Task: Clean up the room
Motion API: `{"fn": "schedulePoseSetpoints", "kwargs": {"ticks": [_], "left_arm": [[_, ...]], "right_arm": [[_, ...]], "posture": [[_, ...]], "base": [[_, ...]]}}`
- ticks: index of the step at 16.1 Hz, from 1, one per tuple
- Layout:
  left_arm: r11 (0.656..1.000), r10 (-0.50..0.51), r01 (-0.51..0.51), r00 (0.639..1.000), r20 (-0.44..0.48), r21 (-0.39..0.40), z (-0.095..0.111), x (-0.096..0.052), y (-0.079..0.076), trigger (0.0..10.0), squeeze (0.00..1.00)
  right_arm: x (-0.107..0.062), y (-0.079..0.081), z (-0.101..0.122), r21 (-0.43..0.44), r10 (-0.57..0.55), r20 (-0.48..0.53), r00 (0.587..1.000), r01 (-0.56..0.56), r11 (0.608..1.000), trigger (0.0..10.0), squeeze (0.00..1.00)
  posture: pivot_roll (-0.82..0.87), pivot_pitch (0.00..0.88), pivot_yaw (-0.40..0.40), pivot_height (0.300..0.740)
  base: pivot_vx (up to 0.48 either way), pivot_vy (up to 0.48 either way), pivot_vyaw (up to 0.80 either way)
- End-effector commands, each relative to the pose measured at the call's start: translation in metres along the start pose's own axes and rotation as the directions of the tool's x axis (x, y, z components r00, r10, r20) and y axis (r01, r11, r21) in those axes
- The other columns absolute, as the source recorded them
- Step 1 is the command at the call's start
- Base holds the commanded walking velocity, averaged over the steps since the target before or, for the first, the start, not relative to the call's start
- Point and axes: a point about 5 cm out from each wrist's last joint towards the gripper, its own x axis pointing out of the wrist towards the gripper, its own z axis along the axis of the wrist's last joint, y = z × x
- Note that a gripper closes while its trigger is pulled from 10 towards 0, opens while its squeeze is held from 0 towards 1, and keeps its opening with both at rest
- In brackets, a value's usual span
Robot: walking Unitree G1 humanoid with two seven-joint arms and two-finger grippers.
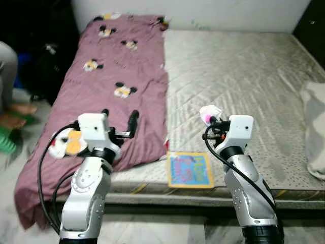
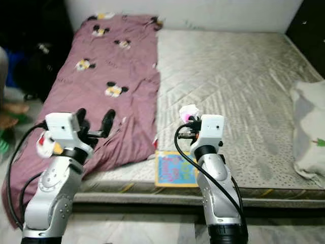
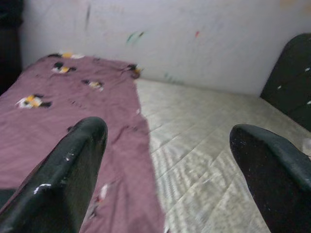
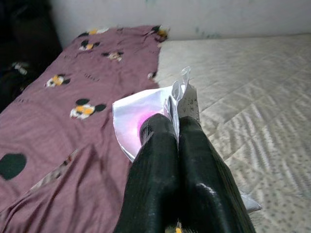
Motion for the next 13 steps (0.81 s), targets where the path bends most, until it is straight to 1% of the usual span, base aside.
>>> {"fn": "schedulePoseSetpoints", "kwargs": {"ticks": [1, 2, 3, 13], "left_arm": [[1.000, -0.019, 0.019, 1.000, -0.005, -0.011, -0.0003, -0.0013, -0.0040, 10.0, 0.00], [1.000, -0.023, 0.023, 1.000, -0.005, -0.014, -0.0004, -0.0016, -0.0043, 10.0, 0.00], [0.999, -0.030, 0.030, 1.000, -0.001, -0.020, -0.0002, -0.0019, -0.0051, 10.0, 0.00], [0.999, -0.041, 0.041, 0.999, -0.001, -0.023, -0.0005, -0.0018, -0.0060, 10.0, 0.00]], "right_arm": [[-0.0009, -0.0037, -0.0006, -0.002, -0.019, -0.002, 1.000, 0.019, 1.000, 10.0, 0.00], [-0.0010, -0.0035, -0.0008, -0.002, -0.019, -0.002, 1.000, 0.019, 1.000, 10.0, 0.00], [-0.0010, -0.0034, -0.0012, -0.001, -0.017, -0.003, 1.000, 0.017, 1.000, 10.0, 0.00], [0.0003, -0.0028, -0.0017, -0.012, -0.012, 0.000, 1.000, 0.012, 1.000, 10.0, 0.00]], "posture": [[-0.06, 0.098, -0.002, 0.740], [-0.06, 0.097, -0.002, 0.740], [-0.06, 0.096, -0.002, 0.740], [-0.06, 0.085, -0.002, 0.740]], "base": [[0.000, 0.000, 0.00], [0.000, 0.000, 0.00], [0.266, 0.000, 0.00], [0.295, 0.000, 0.00]]}}
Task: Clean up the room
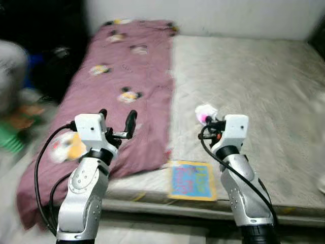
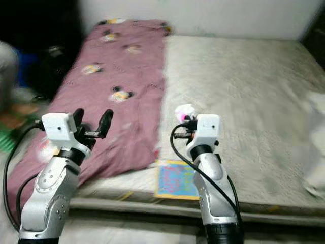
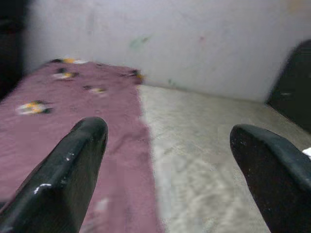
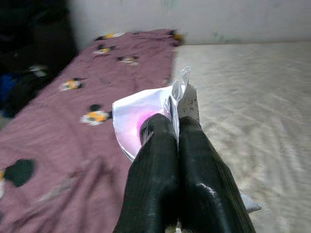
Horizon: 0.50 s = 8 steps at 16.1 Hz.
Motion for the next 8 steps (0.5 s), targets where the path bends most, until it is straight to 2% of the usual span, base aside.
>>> {"fn": "schedulePoseSetpoints", "kwargs": {"ticks": [1, 8], "left_arm": [[1.000, -0.027, 0.026, 1.000, -0.012, -0.013, -0.0023, 0.0007, -0.0081, 10.0, 0.00], [1.000, 0.007, -0.008, 1.000, -0.022, -0.019, -0.0037, 0.0019, -0.0059, 10.0, 0.00]], "right_arm": [[-0.0017, -0.0106, -0.0002, -0.011, -0.036, 0.002, 0.999, 0.036, 0.999, 10.0, 0.00], [-0.0005, -0.0117, -0.0006, -0.012, -0.045, 0.000, 0.999, 0.045, 0.999, 10.0, 0.00]], "posture": [[-0.05, 0.086, -0.002, 0.740], [-0.06, 0.087, -0.004, 0.740]], "base": [[0.000, 0.000, 0.00], [0.000, 0.000, 0.00]]}}
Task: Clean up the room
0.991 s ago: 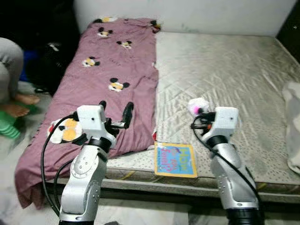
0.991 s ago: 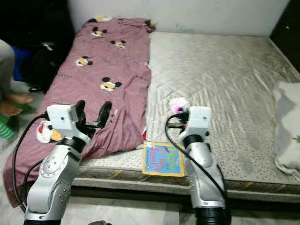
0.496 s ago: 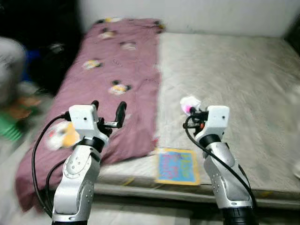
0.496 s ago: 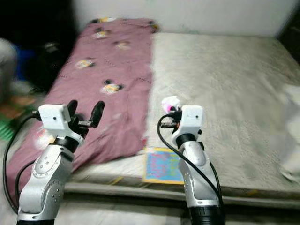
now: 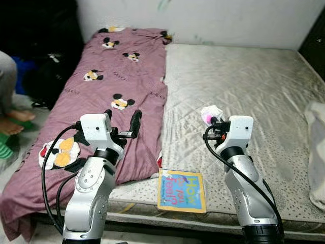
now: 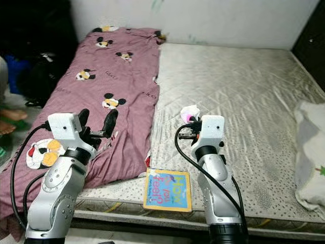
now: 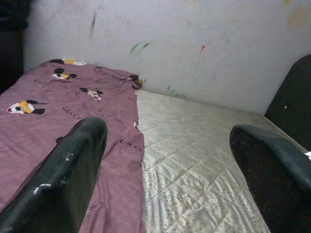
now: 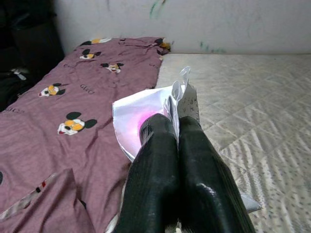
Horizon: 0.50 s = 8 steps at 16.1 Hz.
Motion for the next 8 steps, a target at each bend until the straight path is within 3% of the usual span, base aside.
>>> {"fn": "schedulePoseSetpoints", "kwargs": {"ticks": [1, 5, 8], "left_arm": [[1.000, -0.008, 0.008, 1.000, -0.011, 0.002, -0.0012, 0.0001, -0.0005, 10.0, 0.00], [1.000, -0.015, 0.015, 1.000, -0.014, -0.001, -0.0014, 0.0011, -0.0019, 10.0, 0.00], [1.000, -0.014, 0.014, 1.000, -0.014, -0.008, -0.0013, 0.0012, -0.0028, 10.0, 0.00]], "right_arm": [[0.0004, -0.0030, -0.0005, 0.003, -0.014, -0.005, 1.000, 0.014, 1.000, 10.0, 0.00], [0.0007, -0.0033, -0.0010, 0.010, -0.018, -0.009, 1.000, 0.018, 1.000, 10.0, 0.00], [0.0004, -0.0035, -0.0019, 0.009, -0.015, -0.013, 1.000, 0.015, 1.000, 10.0, 0.00]], "posture": [[-0.06, 0.086, -0.002, 0.740], [-0.06, 0.089, -0.002, 0.740], [-0.06, 0.091, -0.004, 0.740]], "base": [[0.000, 0.476, 0.00], [0.000, 0.476, -0.80], [0.000, 0.476, 0.00]]}}
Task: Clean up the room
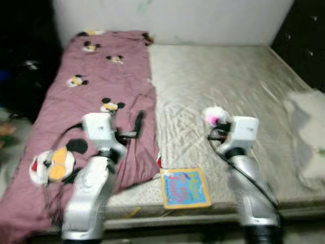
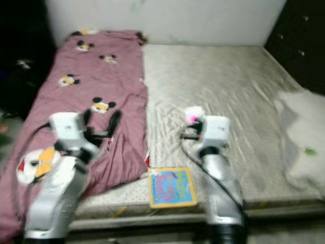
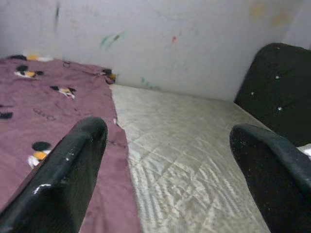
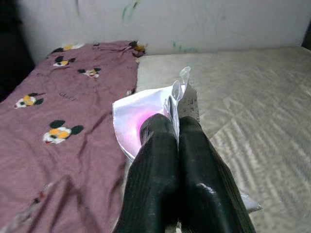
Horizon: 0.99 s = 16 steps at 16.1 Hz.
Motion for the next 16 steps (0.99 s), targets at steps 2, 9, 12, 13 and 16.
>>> {"fn": "schedulePoseSetpoints", "kwargs": {"ticks": [2, 9, 12, 13, 16], "left_arm": [[1.000, -0.016, 0.016, 1.000, -0.003, -0.013, -0.0007, 0.0004, -0.0050, 10.0, 0.00], [1.000, -0.012, 0.012, 1.000, -0.003, -0.013, -0.0010, 0.0013, -0.0057, 10.0, 0.00], [1.000, -0.008, 0.008, 1.000, -0.002, -0.011, -0.0013, 0.0015, -0.0057, 10.0, 0.00], [1.000, -0.005, 0.004, 1.000, -0.003, -0.011, -0.0015, 0.0015, -0.0054, 10.0, 0.00], [1.000, -0.007, 0.007, 1.000, -0.006, -0.009, -0.0014, 0.0023, -0.0046, 10.0, 0.00]], "right_arm": [[0.0002, -0.0067, 0.0004, -0.007, -0.021, -0.004, 1.000, 0.021, 1.000, 10.0, 0.00], [0.0003, -0.0050, 0.0003, -0.007, 0.005, -0.005, 1.000, -0.005, 1.000, 10.0, 0.00], [0.0004, -0.0041, 0.0008, -0.001, 0.015, 0.002, 1.000, -0.015, 1.000, 10.0, 0.00], [0.0005, -0.0039, 0.0009, -0.001, 0.018, 0.003, 1.000, -0.018, 1.000, 10.0, 0.00], [0.0006, -0.0021, 0.0015, 0.003, 0.021, 0.011, 1.000, -0.021, 1.000, 10.0, 0.00]], "posture": [[-0.06, 0.091, -0.004, 0.740], [-0.07, 0.098, -0.007, 0.740], [-0.07, 0.097, -0.009, 0.740], [-0.07, 0.097, -0.006, 0.740], [-0.07, 0.099, -0.001, 0.740]], "base": [[0.000, 0.476, 0.00], [0.000, 0.476, 0.00], [0.000, 0.476, 0.00], [0.000, 0.476, 0.00], [0.000, 0.475, 0.00]]}}
